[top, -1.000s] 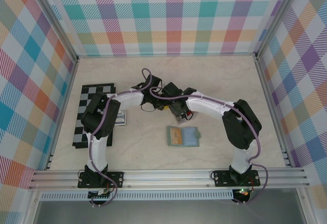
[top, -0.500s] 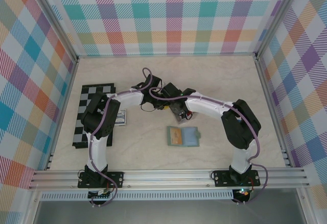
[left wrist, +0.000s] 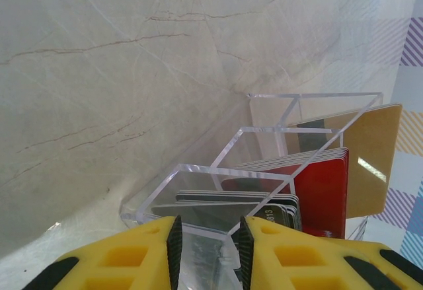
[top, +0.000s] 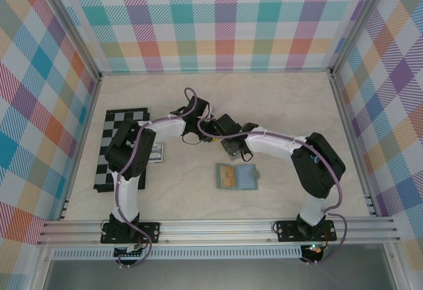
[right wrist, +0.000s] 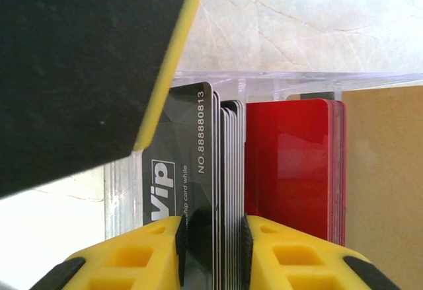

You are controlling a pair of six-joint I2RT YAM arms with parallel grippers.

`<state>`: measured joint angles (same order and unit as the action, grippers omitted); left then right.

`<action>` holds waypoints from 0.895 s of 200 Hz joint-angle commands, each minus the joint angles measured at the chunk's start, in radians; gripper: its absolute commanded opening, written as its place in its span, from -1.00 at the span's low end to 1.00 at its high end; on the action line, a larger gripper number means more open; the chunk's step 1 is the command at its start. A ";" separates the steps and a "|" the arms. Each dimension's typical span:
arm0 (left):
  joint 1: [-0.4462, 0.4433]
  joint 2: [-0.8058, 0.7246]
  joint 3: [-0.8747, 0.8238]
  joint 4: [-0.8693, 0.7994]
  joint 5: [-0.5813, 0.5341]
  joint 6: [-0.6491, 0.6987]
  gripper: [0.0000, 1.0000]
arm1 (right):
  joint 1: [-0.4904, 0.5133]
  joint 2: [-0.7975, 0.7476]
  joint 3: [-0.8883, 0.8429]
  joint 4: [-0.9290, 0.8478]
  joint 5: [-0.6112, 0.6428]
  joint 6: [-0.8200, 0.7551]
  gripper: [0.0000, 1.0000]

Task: Put the credit cards into the card holder
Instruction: Pick up the credit card from the card slot.

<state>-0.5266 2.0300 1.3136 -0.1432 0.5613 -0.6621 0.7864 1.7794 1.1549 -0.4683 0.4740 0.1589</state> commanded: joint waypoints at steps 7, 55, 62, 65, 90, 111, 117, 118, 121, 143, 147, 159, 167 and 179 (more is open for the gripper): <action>0.007 0.046 -0.021 -0.081 -0.046 0.003 -0.41 | 0.004 -0.013 -0.052 0.041 0.018 -0.032 -0.49; 0.008 0.048 -0.027 -0.097 -0.057 0.024 -0.42 | 0.004 -0.047 -0.037 0.030 0.071 -0.066 -0.44; 0.007 0.049 -0.028 -0.099 -0.057 0.024 -0.42 | 0.004 -0.049 -0.031 0.021 0.089 -0.068 -0.44; 0.007 0.049 -0.029 -0.099 -0.056 0.025 -0.42 | 0.003 -0.049 -0.030 0.018 0.091 -0.069 -0.44; 0.007 0.051 -0.031 -0.098 -0.055 0.027 -0.42 | 0.004 -0.055 -0.020 0.002 0.097 -0.070 -0.43; 0.007 0.051 -0.030 -0.097 -0.051 0.027 -0.42 | 0.004 -0.063 -0.015 -0.011 0.098 -0.066 -0.46; 0.007 0.053 -0.029 -0.098 -0.052 0.026 -0.42 | 0.004 -0.064 -0.013 -0.015 0.098 -0.066 -0.46; 0.007 0.053 -0.028 -0.097 -0.052 0.026 -0.42 | 0.004 -0.064 -0.012 -0.015 0.097 -0.066 -0.45; 0.007 0.053 -0.027 -0.097 -0.052 0.027 -0.42 | 0.004 -0.066 -0.012 -0.015 0.099 -0.066 -0.45; 0.007 0.056 -0.026 -0.097 -0.049 0.028 -0.43 | 0.004 -0.072 -0.007 -0.025 0.097 -0.061 -0.47; 0.007 0.056 -0.026 -0.098 -0.049 0.029 -0.43 | 0.003 -0.072 -0.002 -0.031 0.097 -0.062 -0.47; 0.008 0.054 -0.027 -0.097 -0.048 0.028 -0.43 | 0.004 -0.075 0.007 -0.047 0.093 -0.060 -0.50; 0.007 0.055 -0.027 -0.096 -0.048 0.027 -0.43 | 0.004 -0.078 0.009 -0.049 0.094 -0.060 -0.50; 0.007 0.055 -0.028 -0.094 -0.048 0.027 -0.43 | 0.003 -0.078 0.008 -0.046 0.093 -0.064 -0.52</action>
<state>-0.5266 2.0300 1.3136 -0.1425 0.5621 -0.6571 0.7929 1.7267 1.1378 -0.4763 0.5392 0.0986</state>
